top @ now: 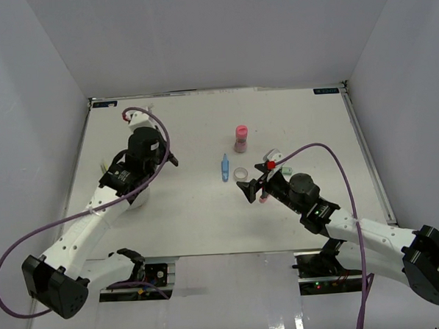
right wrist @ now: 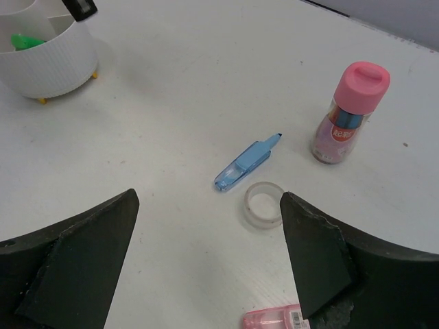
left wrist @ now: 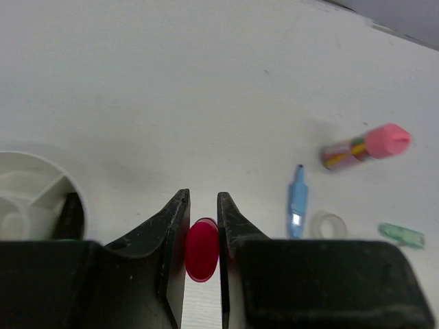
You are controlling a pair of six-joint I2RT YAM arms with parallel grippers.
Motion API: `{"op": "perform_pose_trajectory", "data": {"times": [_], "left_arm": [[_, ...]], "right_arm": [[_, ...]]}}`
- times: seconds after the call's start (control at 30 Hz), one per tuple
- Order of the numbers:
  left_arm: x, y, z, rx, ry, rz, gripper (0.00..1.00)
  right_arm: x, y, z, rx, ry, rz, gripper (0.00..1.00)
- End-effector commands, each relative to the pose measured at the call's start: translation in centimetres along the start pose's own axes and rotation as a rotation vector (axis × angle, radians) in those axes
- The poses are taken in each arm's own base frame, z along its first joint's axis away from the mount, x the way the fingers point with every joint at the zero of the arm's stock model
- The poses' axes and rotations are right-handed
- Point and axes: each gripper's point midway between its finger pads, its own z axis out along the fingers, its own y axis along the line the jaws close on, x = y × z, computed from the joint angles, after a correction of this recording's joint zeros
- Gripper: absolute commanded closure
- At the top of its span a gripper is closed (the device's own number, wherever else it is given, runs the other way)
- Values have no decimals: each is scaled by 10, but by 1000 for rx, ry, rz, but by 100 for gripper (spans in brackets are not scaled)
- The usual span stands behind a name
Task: Sort the stationery into containers
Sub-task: Place the pen in the storage box.
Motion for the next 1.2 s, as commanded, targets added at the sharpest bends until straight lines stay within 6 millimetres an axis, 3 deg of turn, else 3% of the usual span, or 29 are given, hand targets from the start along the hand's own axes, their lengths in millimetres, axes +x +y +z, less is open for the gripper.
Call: {"op": "perform_pose_trajectory", "data": {"times": [0.0,0.2,0.43,0.7,1.17], "left_arm": [[-17,69,-14,-220,-77,60,100],[-22,101,-16,-345,-106,126,100],[-8,141,-5,-437,-93,126,100],[1,151,8,-415,-89,99,99],[15,159,15,-391,-68,63,62]], "right_arm": [[-8,-2,1,16,-32,6,10],[-7,-2,2,17,-22,5,10],[-6,-5,1,32,-19,-2,10],[-3,-7,1,42,-10,-10,10],[2,-10,3,57,5,-17,10]]}}
